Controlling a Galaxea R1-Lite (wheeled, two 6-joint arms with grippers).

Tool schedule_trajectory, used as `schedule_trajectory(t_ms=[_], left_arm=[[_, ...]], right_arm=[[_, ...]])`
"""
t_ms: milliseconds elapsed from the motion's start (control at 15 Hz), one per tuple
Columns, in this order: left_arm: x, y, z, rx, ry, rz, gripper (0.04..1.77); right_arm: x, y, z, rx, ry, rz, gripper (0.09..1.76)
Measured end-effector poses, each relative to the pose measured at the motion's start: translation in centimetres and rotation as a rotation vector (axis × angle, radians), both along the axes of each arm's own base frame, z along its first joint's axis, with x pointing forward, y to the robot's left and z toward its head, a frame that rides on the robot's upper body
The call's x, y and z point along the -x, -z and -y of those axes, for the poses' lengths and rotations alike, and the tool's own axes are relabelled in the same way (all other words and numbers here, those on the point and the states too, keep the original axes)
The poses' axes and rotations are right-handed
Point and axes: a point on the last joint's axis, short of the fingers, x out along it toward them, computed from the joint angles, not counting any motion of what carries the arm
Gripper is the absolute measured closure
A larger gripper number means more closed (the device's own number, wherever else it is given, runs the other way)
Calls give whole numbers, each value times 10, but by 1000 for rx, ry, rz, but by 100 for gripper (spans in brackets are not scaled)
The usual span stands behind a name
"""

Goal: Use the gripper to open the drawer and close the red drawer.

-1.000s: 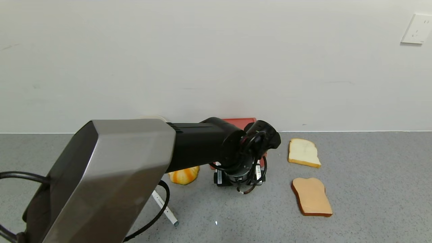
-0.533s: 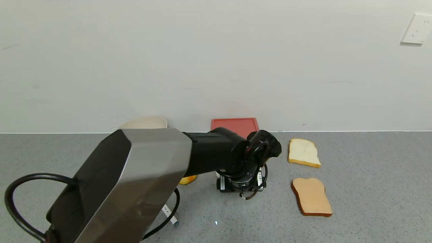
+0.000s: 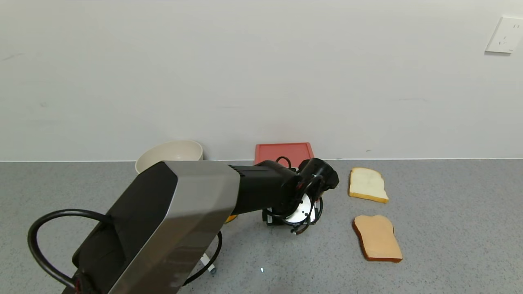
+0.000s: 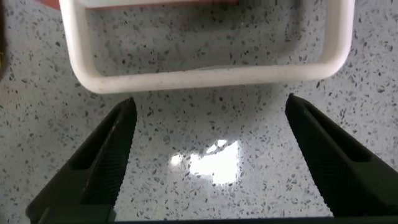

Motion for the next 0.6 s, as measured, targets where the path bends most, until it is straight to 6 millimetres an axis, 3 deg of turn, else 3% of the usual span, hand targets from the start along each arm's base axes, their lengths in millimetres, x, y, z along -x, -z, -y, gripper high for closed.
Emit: schedule_trajectory(t_ms=[600], left_arm=[[-5,-1,-2,-36,-4,53,9]], right_arm=[[0,0,0,0,0,0,14]])
